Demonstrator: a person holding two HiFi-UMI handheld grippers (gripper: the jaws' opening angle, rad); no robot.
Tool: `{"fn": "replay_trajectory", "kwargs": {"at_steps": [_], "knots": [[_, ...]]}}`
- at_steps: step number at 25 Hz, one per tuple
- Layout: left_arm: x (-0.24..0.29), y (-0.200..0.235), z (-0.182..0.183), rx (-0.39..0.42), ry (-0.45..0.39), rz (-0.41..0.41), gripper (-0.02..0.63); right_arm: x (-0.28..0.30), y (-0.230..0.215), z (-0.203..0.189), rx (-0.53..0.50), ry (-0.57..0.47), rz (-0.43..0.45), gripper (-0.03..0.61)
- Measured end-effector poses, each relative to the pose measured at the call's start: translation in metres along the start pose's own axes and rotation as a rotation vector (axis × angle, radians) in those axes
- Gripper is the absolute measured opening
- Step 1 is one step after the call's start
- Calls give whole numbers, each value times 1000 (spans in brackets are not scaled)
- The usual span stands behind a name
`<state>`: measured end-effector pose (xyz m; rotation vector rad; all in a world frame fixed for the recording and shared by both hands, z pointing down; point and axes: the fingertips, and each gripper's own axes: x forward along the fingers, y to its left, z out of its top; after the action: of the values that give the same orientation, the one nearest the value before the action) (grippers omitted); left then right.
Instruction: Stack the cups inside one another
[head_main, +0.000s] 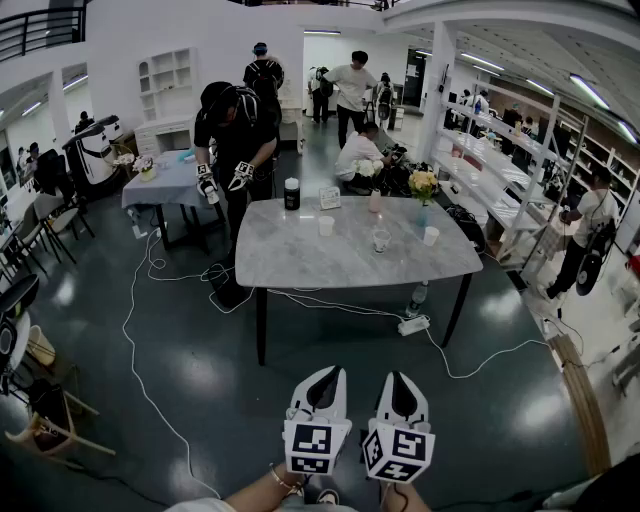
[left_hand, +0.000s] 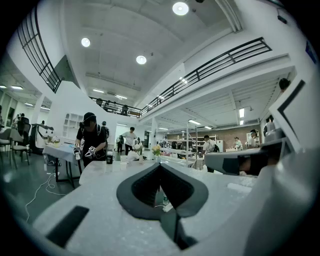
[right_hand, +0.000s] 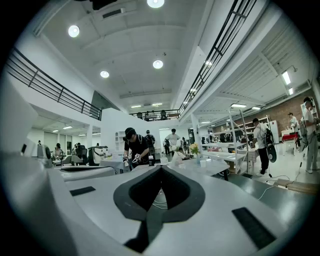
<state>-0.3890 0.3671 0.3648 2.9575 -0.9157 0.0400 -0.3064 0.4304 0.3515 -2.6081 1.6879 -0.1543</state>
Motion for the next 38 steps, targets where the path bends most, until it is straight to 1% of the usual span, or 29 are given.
{"fn": "replay_trajectory", "kwargs": {"at_steps": [10,13,16,20,24,31,38], "knots": [[3,20,4,-11,-12,-2,0,11,16,0,-15,8,-1,5],[5,27,6,-9,-12,-5,0,17,20,0,7,8,-5,5],[7,38,6,-3,-10,-14,0,25,24,-3,33,11,-23,5],[14,53,3,12,-7,-26,0,38,30,-6,37,5,-57,5],[21,66,0,7,-1,-35,0,47,35,-8,33,1,-85,5],[31,73,-13,-1,27,-54,0,54,26,-22,41,37,-121,5],[52,74,-17,3,31,-60,0,75,16,-26,32,53,-119,5]]}}
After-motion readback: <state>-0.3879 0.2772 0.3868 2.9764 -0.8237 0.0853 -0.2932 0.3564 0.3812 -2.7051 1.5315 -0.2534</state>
